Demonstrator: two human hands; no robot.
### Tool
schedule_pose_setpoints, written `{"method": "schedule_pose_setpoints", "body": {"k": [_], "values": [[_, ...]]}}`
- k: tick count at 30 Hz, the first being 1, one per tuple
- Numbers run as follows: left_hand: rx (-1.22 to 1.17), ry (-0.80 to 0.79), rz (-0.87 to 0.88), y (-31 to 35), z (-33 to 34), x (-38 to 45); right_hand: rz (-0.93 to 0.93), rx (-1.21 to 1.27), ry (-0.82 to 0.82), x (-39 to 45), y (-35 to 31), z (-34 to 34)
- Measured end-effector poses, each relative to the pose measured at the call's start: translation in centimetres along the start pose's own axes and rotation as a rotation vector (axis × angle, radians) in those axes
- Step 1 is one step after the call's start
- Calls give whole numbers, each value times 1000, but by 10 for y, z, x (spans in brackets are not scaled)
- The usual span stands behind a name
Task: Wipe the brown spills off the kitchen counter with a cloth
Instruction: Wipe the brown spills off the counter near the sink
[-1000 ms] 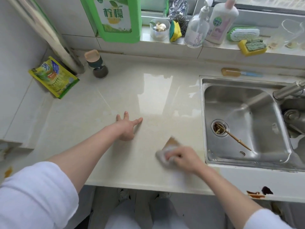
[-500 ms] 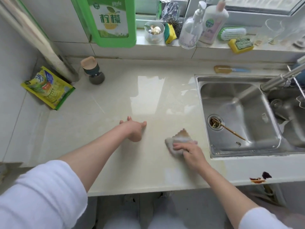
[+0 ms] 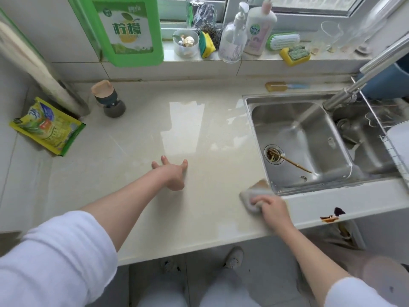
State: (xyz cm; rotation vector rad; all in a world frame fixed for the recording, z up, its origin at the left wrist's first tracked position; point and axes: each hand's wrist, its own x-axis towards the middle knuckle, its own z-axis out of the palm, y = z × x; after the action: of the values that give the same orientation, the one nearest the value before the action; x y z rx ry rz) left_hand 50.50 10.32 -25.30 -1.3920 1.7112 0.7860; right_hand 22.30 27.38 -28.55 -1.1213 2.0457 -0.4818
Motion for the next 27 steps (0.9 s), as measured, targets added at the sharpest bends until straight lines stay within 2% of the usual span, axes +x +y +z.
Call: {"method": "schedule_pose_setpoints", "body": {"k": [2, 3, 7, 9, 10, 12, 14, 15, 16, 17, 20, 22, 24, 27], "values": [[3, 12, 9, 1, 5, 0, 79, 101, 165, 10, -10, 5], [-4, 19, 15, 1, 5, -2, 37, 119, 108, 12, -21, 18], [-70, 91, -26, -2, 13, 0, -323, -111, -454, -37, -22, 70], [-80, 213, -78, 6, 28, -2, -397, -138, -534, -46, 4, 43], [-72, 288, -100, 15, 36, -4, -363, -122, -493, -37, 19, 22], [-77, 394, -95, 49, 51, -10, -275, -88, -285, -7, 41, -19], [-115, 419, -31, 98, 61, -13, -147, 0, -39, 19, 53, -40], [-148, 420, 1, 122, 65, -13, -101, 42, 8, 25, 54, -37], [-186, 413, 17, 148, 68, -12, -116, 71, -4, 24, 54, -34], [-219, 396, 16, 162, 69, -11, -197, 48, -94, 17, 53, -23], [-169, 325, -50, 188, 68, -10, -437, -107, -465, -17, 74, -27], [-149, 265, -65, 188, 64, -10, -439, -148, -529, -8, 92, -58], [-125, 223, -72, 188, 58, -12, -367, -124, -401, 17, 106, -90], [-34, 179, -78, 197, 52, -17, -104, 28, -29, 39, 108, -101]]}}
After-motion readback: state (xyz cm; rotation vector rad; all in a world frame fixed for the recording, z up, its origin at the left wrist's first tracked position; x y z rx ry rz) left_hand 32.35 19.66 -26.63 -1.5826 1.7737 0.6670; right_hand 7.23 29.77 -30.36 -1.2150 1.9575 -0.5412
